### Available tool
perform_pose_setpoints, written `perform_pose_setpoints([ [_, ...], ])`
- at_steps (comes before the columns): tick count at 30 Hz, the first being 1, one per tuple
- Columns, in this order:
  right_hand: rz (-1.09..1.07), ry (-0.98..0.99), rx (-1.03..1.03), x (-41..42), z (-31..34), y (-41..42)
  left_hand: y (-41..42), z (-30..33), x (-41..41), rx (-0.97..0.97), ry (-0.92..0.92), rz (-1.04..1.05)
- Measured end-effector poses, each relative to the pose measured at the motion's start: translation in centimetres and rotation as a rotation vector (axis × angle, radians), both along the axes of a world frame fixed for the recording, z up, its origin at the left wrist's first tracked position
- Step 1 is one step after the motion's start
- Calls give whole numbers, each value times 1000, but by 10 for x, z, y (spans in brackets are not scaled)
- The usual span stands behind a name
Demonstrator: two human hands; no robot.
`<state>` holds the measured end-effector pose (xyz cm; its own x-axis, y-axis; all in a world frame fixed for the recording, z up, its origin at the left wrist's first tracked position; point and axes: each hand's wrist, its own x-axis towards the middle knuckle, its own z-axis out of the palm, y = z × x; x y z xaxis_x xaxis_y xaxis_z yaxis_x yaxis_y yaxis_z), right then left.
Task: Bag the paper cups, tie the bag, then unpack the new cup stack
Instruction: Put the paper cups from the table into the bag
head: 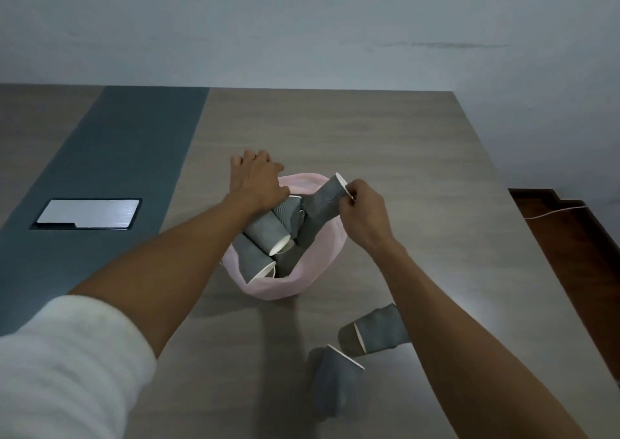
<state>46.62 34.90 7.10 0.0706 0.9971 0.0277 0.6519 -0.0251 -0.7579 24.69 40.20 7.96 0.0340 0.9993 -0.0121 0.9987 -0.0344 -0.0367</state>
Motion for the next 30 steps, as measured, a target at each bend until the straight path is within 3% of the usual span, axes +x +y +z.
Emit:
perform_pose_setpoints([
  [5,85,-45,-50,-6,-40,8,27,-13,12,-96,-13,108],
  [10,315,-139,-106,-14,-52,18,32,-10,0,77,-352,61],
  [14,445,-98,-94,-31,-50,25,21,-2,-9,160,-393,10],
  [16,339,-32,-85,-31,-46,25,15,-1,-15,187,-370,-3],
  [18,71,-1,-107,-18,-43,23,11,-1,-22,202,-375,3],
  [19,-31,-34,-164,-7,-45,20,9,-1,-26,205,-377,15],
  [21,-16,-227,-389,20,-48,12,6,0,-30,197,-382,37],
  [23,203,-439,-696,42,-45,0,3,0,-32,182,-398,52],
  [26,514,-586,-1079,59,-37,-27,-4,3,-29,166,-433,52],
  [28,626,-684,-1160,61,-37,-44,-8,5,-27,157,-424,25],
  [30,644,-758,-1117,65,-47,-56,-9,7,-28,125,-360,-32],
])
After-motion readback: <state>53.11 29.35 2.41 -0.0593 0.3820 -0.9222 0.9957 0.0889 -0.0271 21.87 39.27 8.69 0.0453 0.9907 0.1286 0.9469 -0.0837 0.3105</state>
